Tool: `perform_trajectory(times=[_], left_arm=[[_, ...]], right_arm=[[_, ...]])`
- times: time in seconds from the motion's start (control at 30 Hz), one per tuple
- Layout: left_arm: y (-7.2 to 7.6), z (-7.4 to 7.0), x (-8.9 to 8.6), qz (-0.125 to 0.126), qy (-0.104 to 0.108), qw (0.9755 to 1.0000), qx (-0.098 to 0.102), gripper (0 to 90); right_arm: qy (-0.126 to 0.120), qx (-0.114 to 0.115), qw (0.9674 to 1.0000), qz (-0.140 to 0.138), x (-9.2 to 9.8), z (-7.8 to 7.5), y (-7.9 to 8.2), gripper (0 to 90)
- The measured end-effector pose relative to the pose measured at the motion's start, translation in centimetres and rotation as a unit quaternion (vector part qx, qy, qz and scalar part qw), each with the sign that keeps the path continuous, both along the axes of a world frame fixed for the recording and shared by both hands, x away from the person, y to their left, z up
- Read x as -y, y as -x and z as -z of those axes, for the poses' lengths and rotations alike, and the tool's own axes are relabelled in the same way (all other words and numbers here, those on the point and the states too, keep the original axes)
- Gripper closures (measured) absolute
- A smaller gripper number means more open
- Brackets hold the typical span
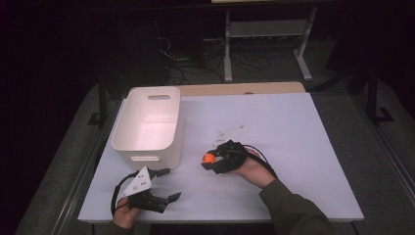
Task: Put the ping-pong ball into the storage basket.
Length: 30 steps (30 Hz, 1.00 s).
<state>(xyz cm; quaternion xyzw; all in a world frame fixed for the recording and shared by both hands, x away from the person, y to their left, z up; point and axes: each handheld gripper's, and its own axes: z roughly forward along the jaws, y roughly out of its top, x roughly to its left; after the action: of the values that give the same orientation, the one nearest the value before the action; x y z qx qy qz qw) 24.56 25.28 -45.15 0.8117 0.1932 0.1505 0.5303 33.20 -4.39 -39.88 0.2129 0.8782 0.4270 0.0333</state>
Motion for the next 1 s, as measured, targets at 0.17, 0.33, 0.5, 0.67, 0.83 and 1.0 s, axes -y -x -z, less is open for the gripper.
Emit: perform_trajectory(times=[0.17,0.33,0.5,0.67,0.83,1.0], left_arm=[[0.0,0.0,0.0,0.0,0.0,1.0,0.0,14.1],[0.0,0.0,0.0,0.0,0.0,1.0,0.0,14.1],[0.0,0.0,0.0,0.0,0.0,1.0,0.0,14.1],[0.0,0.0,0.0,0.001,0.001,1.0,0.0,14.1],[0.0,0.0,0.0,0.0,0.001,1.0,0.0,14.1],[0.0,0.0,0.0,0.0,0.002,1.0,-0.001,14.1]], right_arm=[[0.001,-0.001,1.0,-0.003,-0.2,-0.3,0.0,49.6],[-0.001,0.001,1.0,-0.005,-0.4,-0.6,-0.1,49.5],[-0.003,0.002,1.0,-0.008,-0.5,-1.0,-0.2,49.5],[-0.003,0.005,0.9999,-0.011,-0.8,-1.5,-0.3,49.6],[-0.005,0.006,0.9999,-0.014,-0.9,-1.8,-0.5,49.6],[-0.008,0.006,0.9998,-0.015,-1.2,-2.4,-0.6,49.6]])
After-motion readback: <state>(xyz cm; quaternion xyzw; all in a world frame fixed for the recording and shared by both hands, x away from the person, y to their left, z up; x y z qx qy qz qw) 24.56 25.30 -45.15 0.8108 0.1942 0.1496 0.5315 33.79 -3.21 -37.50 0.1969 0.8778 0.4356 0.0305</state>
